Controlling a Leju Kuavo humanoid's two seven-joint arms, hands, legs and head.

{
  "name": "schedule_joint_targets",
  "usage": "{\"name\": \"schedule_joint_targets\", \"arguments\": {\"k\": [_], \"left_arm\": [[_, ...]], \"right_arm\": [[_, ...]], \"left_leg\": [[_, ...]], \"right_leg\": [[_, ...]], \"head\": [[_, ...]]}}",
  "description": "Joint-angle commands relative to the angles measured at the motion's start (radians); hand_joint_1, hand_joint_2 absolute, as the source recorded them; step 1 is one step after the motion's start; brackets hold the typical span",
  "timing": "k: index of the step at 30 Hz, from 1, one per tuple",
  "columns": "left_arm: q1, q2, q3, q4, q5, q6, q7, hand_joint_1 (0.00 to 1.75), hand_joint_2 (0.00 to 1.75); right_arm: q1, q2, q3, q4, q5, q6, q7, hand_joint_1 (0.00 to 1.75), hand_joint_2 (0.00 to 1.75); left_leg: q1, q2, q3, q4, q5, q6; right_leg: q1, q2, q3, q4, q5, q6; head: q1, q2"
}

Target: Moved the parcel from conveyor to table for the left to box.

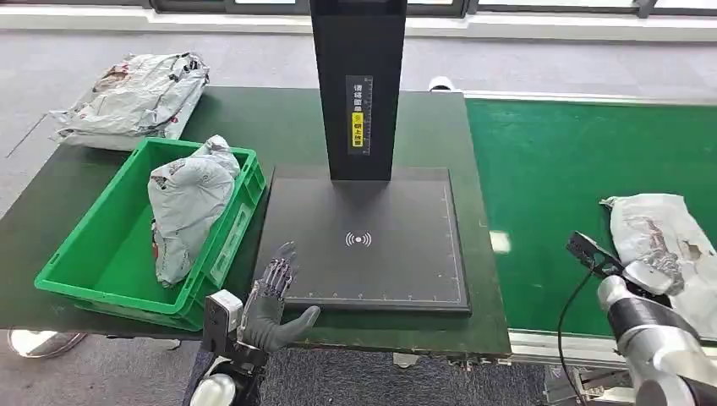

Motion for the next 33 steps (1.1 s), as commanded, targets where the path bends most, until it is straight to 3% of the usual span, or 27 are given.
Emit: {"name": "schedule_joint_targets", "arguments": {"k": [1,33], "left_arm": [[-0.033,0.013,0.017,0.068,0.004,-0.005,0.015,0.00,1.75],[0.002,0.038,0.015,0.072,-0.011,0.014,-0.017,0.00,1.75]], "right_arm": [[-0.043,0.027,0.059,0.060,0.034,0.032,0.041,0.00,1.75],[-0.043,0.033,0.042,0.068,0.075,0.106,0.065,0.00,1.75]], "left_leg": [[0.000,0.007,0.003,-0.002,-0.001,0.000],[0.000,0.005,0.002,-0.001,-0.001,0.000]], "right_leg": [[0.001,0.001,0.002,-0.002,0.001,-0.002],[0.001,0.001,0.001,-0.001,0.000,-0.002]], "head": [[0.000,0.000],[0.000,0.000]]}}
